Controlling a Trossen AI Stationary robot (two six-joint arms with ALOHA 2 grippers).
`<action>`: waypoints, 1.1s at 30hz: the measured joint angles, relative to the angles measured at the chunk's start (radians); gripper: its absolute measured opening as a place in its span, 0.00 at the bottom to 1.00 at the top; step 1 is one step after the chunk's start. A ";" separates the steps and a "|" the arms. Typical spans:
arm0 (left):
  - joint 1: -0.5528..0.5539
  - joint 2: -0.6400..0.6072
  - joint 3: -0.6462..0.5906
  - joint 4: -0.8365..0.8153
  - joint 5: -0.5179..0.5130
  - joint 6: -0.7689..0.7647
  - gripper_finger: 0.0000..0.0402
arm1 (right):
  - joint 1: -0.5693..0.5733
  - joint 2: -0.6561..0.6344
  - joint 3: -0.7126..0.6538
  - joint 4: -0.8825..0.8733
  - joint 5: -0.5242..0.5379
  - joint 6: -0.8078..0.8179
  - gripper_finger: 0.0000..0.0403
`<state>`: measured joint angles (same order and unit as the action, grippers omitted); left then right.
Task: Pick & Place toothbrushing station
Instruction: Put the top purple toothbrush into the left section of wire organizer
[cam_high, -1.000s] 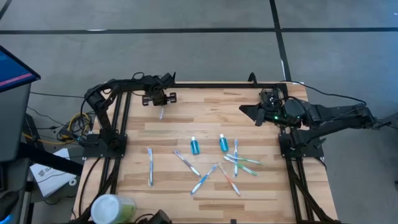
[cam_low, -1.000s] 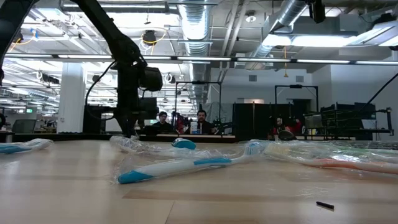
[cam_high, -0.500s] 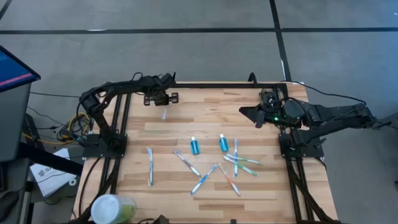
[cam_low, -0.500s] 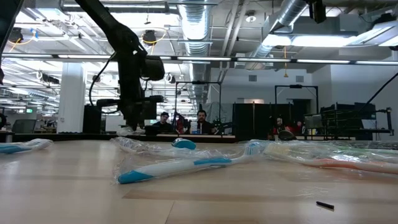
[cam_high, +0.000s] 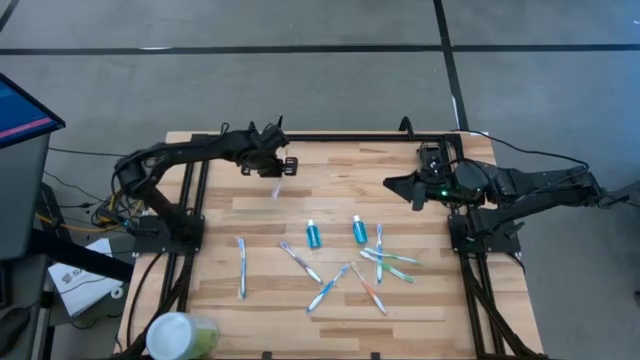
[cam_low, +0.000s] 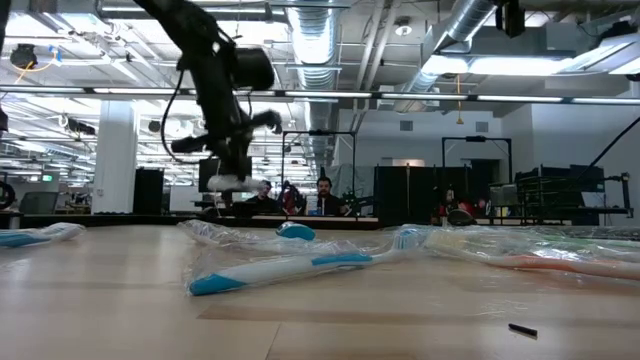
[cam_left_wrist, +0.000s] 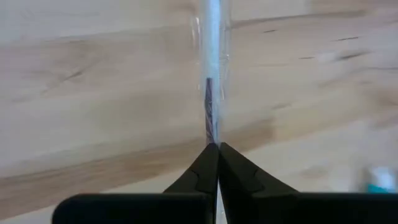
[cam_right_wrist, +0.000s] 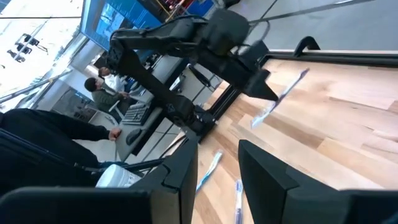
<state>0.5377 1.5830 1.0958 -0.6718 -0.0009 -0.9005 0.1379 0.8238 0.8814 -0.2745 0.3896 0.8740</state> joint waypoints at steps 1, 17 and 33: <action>-0.010 -0.022 0.000 0.005 0.000 -0.004 0.00 | 0.000 0.000 0.000 0.000 -0.001 -0.001 0.27; -0.233 -0.333 0.000 0.416 -0.053 0.077 0.00 | -0.016 0.000 0.000 0.106 -0.185 0.219 0.27; -0.572 -0.423 0.001 0.554 -0.328 0.781 0.00 | -0.096 0.113 0.000 0.422 -0.554 0.778 0.28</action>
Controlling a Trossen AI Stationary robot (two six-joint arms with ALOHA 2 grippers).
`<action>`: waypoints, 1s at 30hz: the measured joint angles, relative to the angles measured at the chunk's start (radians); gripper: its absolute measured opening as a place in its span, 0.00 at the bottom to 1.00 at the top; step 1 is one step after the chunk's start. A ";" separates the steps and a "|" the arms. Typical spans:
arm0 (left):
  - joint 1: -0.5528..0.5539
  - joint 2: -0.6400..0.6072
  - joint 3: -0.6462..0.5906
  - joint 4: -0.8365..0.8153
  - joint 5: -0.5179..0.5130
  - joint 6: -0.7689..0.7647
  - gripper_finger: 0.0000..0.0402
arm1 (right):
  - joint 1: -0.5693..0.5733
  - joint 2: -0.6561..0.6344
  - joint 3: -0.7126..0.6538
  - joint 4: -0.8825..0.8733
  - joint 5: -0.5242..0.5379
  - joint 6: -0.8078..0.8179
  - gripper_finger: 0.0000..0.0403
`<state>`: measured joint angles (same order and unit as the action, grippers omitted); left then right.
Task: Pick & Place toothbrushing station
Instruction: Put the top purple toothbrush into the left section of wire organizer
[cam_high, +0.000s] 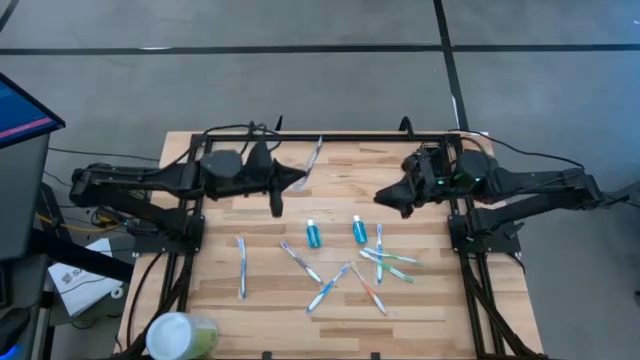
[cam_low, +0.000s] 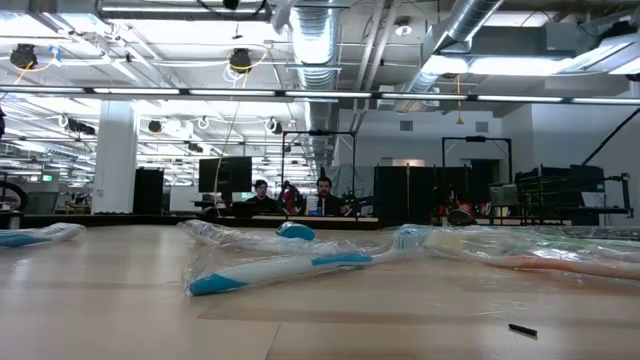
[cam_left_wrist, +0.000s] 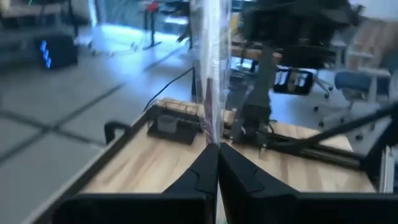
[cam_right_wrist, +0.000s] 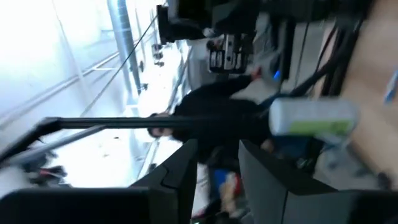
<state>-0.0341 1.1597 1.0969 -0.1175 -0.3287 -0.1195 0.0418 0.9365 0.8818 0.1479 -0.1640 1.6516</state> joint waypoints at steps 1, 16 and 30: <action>-0.022 -0.004 0.000 -0.007 -0.019 0.044 0.00 | 0.000 0.024 0.000 0.035 -0.023 0.040 0.29; -0.404 -0.011 -0.001 -0.008 -0.528 0.825 0.00 | -0.003 0.305 0.000 0.352 -0.210 0.288 0.60; -0.572 0.083 0.000 0.039 -0.607 1.306 0.00 | -0.198 0.325 0.000 0.364 -0.394 0.263 0.46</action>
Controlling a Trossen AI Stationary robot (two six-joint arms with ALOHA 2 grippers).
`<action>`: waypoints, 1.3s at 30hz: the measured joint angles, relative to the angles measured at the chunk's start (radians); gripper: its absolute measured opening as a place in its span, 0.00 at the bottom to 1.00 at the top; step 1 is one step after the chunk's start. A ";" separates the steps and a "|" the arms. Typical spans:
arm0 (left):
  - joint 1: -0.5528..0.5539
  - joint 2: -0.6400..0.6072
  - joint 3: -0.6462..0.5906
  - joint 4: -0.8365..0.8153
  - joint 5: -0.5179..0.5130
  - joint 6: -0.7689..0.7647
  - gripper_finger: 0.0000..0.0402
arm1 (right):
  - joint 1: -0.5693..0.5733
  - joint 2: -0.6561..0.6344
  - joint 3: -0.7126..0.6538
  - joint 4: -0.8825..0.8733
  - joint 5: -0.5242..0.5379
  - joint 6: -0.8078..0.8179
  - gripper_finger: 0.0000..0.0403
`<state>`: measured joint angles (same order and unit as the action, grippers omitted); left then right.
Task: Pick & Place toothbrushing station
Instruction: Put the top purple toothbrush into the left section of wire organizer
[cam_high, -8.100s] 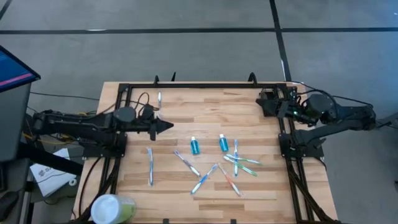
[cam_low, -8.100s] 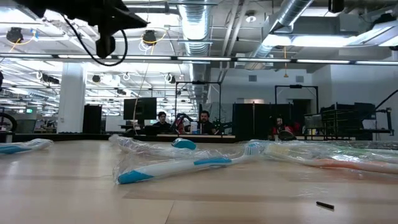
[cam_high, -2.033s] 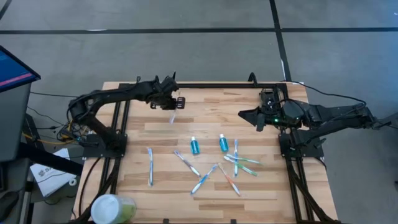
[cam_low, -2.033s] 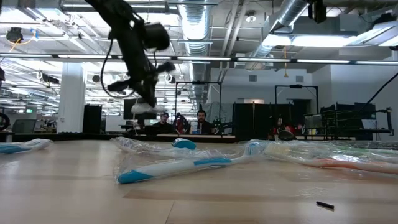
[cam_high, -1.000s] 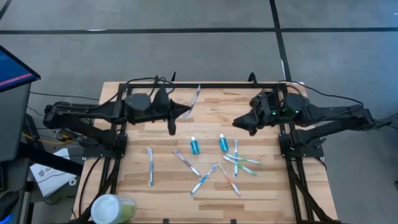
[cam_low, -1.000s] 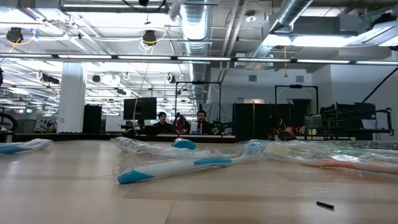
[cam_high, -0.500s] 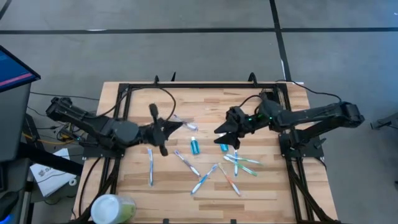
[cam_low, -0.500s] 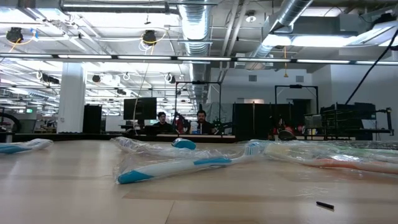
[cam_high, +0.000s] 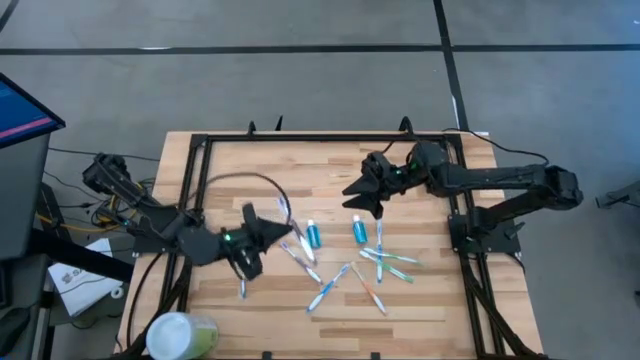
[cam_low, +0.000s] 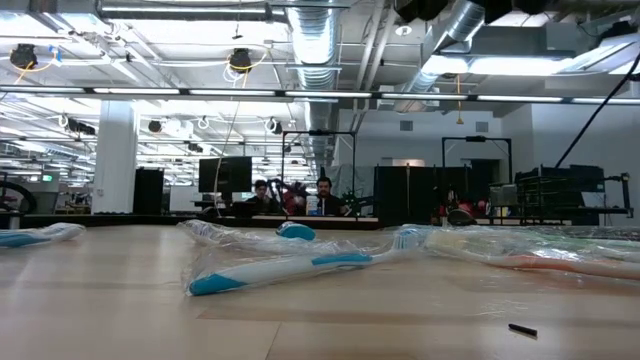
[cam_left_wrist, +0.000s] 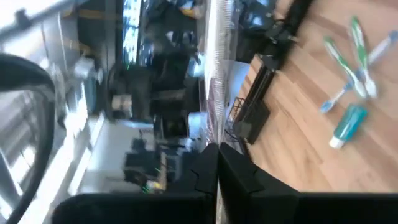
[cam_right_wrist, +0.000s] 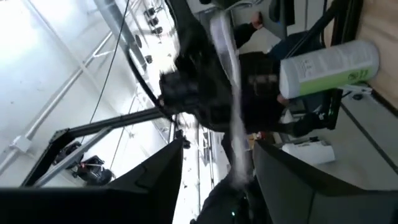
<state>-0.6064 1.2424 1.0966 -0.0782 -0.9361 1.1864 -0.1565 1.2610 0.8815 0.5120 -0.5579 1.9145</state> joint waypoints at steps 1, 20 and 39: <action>-0.004 0.013 0.000 0.017 0.001 0.036 0.00 | -0.007 0.010 0.001 0.004 -0.006 -0.007 0.47; 0.012 0.108 0.000 0.212 0.054 0.123 0.00 | 0.099 0.356 0.311 -0.003 -0.078 -0.239 0.59; 0.044 0.089 0.000 0.220 0.037 0.115 0.00 | 0.117 0.380 0.363 -0.063 -0.048 -0.283 0.47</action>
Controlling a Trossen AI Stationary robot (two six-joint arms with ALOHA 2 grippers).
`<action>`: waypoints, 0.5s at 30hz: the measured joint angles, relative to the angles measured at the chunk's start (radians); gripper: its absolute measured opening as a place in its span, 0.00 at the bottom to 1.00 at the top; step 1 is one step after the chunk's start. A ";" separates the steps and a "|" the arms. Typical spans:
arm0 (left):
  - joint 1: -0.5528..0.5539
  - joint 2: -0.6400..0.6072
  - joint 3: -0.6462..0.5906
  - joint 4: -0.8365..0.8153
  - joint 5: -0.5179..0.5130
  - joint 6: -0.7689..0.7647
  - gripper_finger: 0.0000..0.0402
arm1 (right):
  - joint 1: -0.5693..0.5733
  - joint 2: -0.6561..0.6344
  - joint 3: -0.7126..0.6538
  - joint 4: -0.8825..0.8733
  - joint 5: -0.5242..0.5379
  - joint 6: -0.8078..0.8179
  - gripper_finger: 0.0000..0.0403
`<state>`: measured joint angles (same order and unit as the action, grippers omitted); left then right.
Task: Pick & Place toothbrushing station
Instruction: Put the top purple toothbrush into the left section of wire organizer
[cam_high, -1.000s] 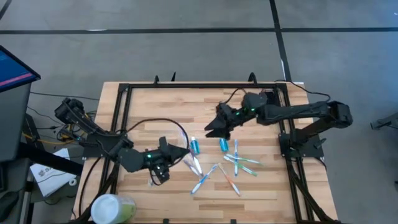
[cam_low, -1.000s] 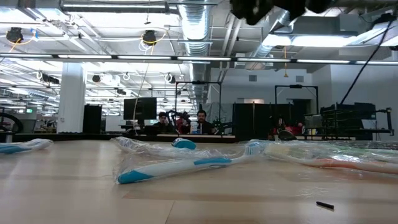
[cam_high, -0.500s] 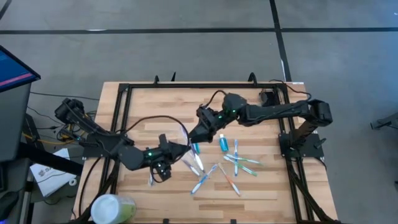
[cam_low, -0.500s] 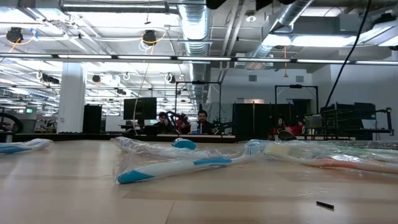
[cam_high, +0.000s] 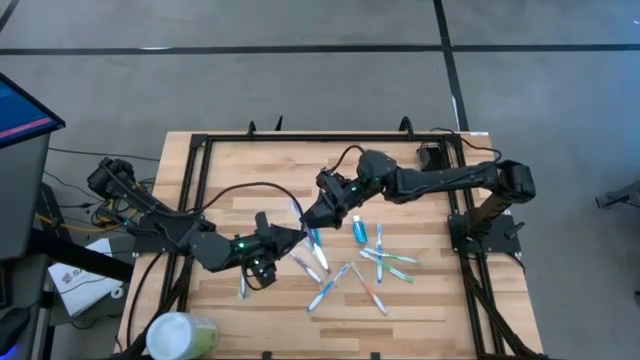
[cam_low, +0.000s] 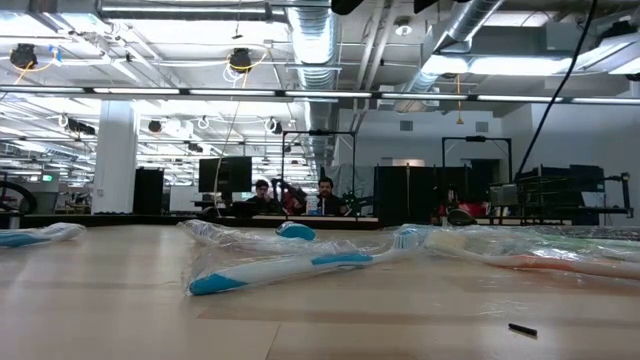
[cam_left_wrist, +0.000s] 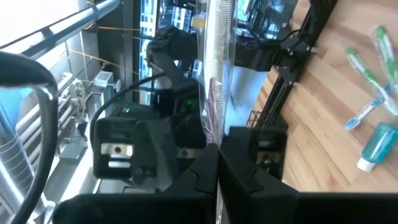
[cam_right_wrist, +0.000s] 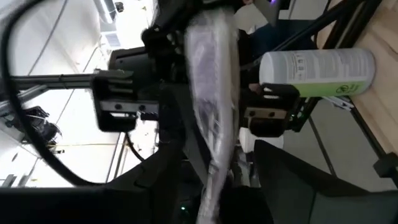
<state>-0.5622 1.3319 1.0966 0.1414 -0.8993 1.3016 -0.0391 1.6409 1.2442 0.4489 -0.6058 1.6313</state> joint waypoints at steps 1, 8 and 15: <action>0.006 0.000 0.000 0.002 0.007 0.000 0.00 | 0.000 0.000 0.000 -0.003 0.000 -0.001 0.46; 0.031 0.008 0.000 0.011 0.050 -0.019 0.00 | 0.000 0.000 0.000 -0.001 0.001 -0.011 0.37; 0.031 0.008 0.000 0.015 0.035 -0.020 0.00 | 0.000 0.000 0.000 0.001 0.000 -0.017 0.30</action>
<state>-0.5312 1.3399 1.0962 0.1568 -0.8639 1.2819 -0.0395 1.6413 1.2442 0.4496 -0.6055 1.6147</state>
